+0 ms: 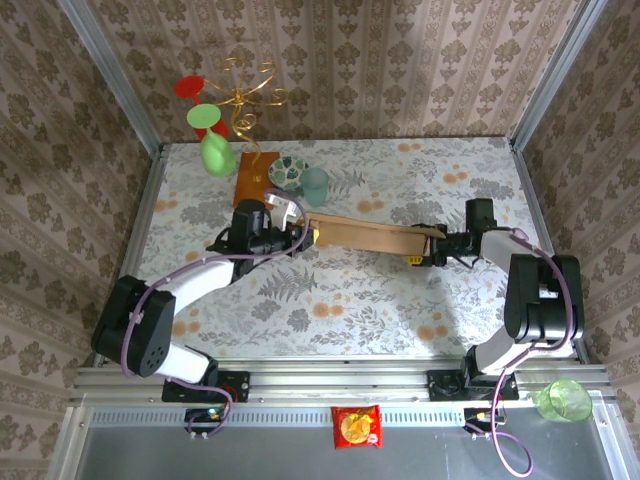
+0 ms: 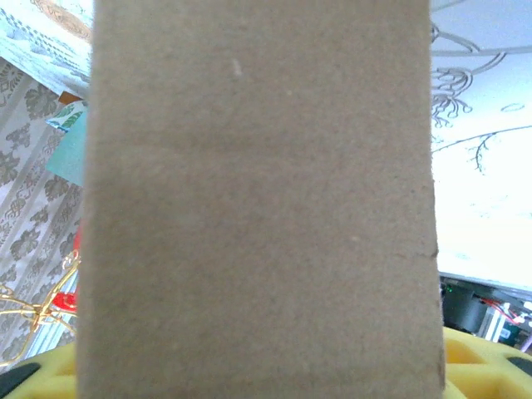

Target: Fold the paper box

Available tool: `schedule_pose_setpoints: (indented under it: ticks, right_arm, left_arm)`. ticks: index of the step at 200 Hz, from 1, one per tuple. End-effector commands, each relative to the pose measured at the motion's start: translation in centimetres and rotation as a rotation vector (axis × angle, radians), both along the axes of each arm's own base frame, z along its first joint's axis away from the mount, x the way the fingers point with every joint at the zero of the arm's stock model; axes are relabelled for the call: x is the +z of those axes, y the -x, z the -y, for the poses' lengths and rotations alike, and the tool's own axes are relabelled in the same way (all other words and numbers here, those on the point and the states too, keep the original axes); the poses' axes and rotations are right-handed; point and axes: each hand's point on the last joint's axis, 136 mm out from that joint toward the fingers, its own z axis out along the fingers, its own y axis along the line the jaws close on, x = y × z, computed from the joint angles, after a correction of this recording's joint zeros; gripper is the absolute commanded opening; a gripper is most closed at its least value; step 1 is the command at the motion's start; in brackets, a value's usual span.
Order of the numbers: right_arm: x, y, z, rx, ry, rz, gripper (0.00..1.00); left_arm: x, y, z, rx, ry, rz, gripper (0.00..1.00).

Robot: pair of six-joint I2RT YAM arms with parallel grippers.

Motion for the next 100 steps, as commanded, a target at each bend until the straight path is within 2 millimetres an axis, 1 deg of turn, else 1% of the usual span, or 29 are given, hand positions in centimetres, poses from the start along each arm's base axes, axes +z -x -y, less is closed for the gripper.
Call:
schedule_pose_setpoints:
  ticks: [1, 41, 71, 100]
  right_arm:
    - [-1.8, 1.4, -0.6, 0.043, 0.032, -0.08, 0.59]
    - [-2.0, 0.9, -0.3, 0.057, 0.038, -0.075, 0.72]
    - [-2.0, 0.6, 0.5, 0.049, 0.042, -0.071, 0.75]
    - [-1.5, 0.1, 1.3, 0.049, 0.051, -0.049, 0.78]
  left_arm:
    - [0.1, -0.1, 0.6, -0.01, -0.006, -0.045, 0.19]
    - [0.5, -0.6, 1.0, -0.017, -0.01, -0.073, 0.12]
    - [0.1, -1.1, 1.3, -0.013, -0.037, -0.111, 0.06]
    - [0.2, -1.5, 1.6, -0.008, -0.046, -0.134, 0.02]
